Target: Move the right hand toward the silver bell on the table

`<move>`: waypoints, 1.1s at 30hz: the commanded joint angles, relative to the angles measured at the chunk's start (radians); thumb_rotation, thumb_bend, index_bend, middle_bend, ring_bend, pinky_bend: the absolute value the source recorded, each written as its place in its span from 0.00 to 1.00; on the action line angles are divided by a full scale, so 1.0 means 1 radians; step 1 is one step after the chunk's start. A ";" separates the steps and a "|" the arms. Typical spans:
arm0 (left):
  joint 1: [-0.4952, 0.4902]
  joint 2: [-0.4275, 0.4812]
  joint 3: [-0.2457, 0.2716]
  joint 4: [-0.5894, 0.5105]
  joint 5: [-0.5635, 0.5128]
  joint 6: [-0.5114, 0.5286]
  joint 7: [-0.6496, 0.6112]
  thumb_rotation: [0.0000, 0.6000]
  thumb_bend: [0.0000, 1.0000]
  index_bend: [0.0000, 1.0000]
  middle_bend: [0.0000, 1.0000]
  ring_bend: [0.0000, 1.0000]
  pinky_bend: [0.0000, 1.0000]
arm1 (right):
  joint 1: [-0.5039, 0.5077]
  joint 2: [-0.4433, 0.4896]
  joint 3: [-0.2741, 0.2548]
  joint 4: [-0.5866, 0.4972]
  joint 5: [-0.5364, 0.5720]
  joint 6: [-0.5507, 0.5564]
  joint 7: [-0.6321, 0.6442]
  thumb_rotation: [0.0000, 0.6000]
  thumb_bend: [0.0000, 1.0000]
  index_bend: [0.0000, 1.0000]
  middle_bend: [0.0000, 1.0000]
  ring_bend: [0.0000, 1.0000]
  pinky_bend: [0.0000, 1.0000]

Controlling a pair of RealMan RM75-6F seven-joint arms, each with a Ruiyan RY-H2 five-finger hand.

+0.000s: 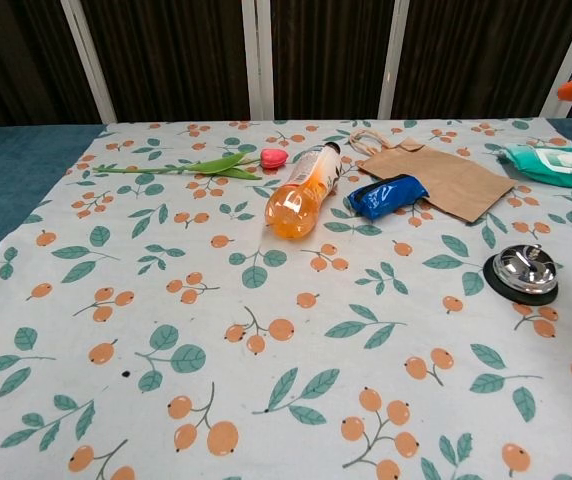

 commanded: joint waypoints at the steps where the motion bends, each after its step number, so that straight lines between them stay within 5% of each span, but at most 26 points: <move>1: -0.002 0.000 -0.003 0.000 -0.005 -0.003 0.001 1.00 0.33 0.06 0.00 0.00 0.10 | 0.042 -0.050 0.019 0.041 0.056 -0.058 -0.020 1.00 0.81 0.00 0.00 0.00 0.00; 16: -0.013 -0.012 -0.016 -0.011 -0.037 -0.026 0.042 1.00 0.33 0.06 0.00 0.00 0.10 | 0.135 -0.223 0.014 0.281 0.146 -0.174 0.022 1.00 0.81 0.00 0.00 0.00 0.00; 33: -0.023 -0.034 -0.021 -0.022 -0.054 -0.045 0.111 1.00 0.33 0.06 0.00 0.00 0.10 | 0.190 -0.390 -0.027 0.567 0.119 -0.234 0.158 1.00 0.81 0.00 0.00 0.00 0.00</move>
